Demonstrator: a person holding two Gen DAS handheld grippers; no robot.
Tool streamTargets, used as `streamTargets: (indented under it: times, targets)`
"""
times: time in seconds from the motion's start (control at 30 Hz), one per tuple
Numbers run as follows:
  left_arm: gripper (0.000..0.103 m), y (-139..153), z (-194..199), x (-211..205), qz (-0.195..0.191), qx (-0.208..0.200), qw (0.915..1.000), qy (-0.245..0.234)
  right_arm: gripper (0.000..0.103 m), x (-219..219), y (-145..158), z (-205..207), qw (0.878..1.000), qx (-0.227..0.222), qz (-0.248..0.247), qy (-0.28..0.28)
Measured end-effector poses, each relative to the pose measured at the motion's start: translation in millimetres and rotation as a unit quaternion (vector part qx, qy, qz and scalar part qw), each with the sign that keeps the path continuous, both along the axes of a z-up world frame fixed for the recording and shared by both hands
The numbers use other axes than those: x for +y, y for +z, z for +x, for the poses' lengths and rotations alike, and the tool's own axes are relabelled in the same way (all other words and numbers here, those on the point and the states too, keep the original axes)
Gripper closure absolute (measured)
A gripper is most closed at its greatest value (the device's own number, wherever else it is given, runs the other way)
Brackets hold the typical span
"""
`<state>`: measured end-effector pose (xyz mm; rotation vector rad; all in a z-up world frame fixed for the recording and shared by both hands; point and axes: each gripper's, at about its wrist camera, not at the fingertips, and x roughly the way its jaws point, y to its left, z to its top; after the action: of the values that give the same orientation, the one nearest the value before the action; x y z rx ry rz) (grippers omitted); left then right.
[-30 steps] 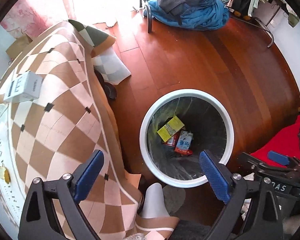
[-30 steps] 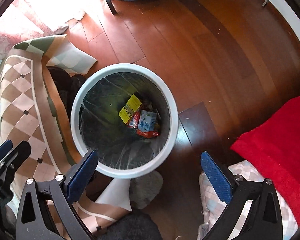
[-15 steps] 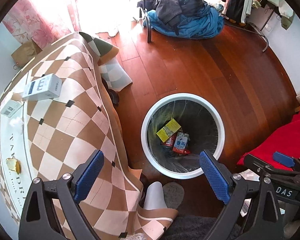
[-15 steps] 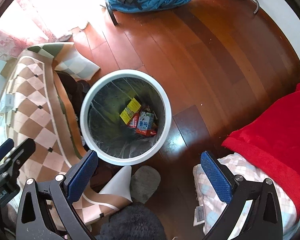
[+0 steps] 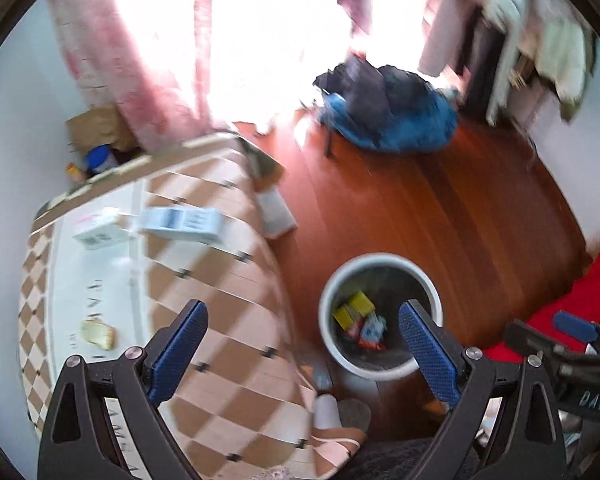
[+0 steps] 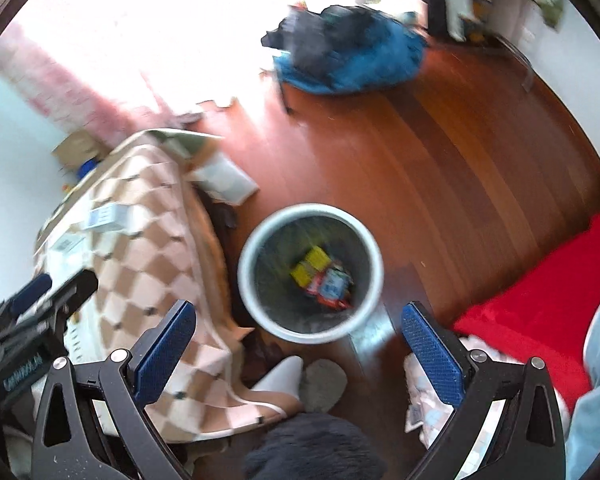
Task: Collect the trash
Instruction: 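Move both open tools back over the table toward the remaining items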
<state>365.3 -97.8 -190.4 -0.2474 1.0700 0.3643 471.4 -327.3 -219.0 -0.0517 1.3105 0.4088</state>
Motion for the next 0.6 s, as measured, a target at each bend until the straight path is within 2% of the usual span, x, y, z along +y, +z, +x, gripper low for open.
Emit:
streamTargets:
  times: [0.13,0.27,0.47,0.6]
  targets:
    - [0.005,6,-22,61,0.013,-0.007,0.9981,0.059,0.000,74,19,-9,0.997,-0.015,-0.007,0.078]
    - [0.005,-17,-48,129,0.009,0.015,0.9923,0.123,0.000,164,15,-13,0.987,-0.026,-0.025,0.154]
    - [0.005,-72,-89,217,0.007,0.067,0.9758,0.208,0.000,300,-28,-9,0.966,-0.017,-0.058,0.252]
    - [0.005,-106,-112,257,-0.001,0.095,0.9645,0.246,0.000,376,-69,-3,0.945,-0.030,-0.112,0.307]
